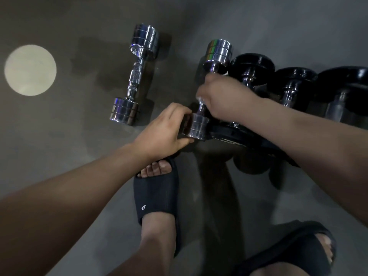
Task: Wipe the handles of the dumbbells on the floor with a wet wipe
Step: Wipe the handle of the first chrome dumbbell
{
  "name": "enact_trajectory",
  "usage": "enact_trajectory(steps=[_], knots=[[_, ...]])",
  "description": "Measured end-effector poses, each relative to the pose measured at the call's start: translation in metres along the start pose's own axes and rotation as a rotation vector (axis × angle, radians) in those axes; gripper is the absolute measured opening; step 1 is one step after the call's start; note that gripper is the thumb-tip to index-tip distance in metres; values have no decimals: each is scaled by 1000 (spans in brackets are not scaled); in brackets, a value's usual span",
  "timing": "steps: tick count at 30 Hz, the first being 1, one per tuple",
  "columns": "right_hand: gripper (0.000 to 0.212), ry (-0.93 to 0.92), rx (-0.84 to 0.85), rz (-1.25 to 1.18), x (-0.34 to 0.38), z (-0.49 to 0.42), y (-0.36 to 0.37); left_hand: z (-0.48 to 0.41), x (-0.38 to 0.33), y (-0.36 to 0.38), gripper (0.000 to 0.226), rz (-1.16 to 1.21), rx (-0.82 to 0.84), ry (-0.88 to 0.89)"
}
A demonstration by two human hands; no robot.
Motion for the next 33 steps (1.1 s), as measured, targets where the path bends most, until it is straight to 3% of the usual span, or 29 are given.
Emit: enact_trajectory(steps=[3,9,15,22,24,28,33], knots=[[26,-99,91,11,6,6,-1,3,4,1,69,-14,4,-23],[27,224,-202,-175,-19,0,-12,-1,7,8,91,-8,116,-32],[23,314,-400,-409,-26,35,-8,-9,-6,9,73,20,118,-76],[23,331,-448,-447,-29,35,-9,-16,-36,2,51,-355,121,-63],[23,326,-442,-431,-29,33,-8,-17,-37,2,54,-297,123,-115],[22,324,-451,-439,-29,33,-5,-15,-36,4,92,-134,141,-369],[23,351,-447,-448,-29,36,-1,-23,-41,6,79,-19,166,-562]])
Point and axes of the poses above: each hand's wrist, its own z-axis away from the middle knuckle, its own y-axis out of the palm, x = y × z, the point moved 2 cm from there along -z, towards the middle knuckle, and after that the axes turned 4 degrees about -z, right-handed, at the moved point
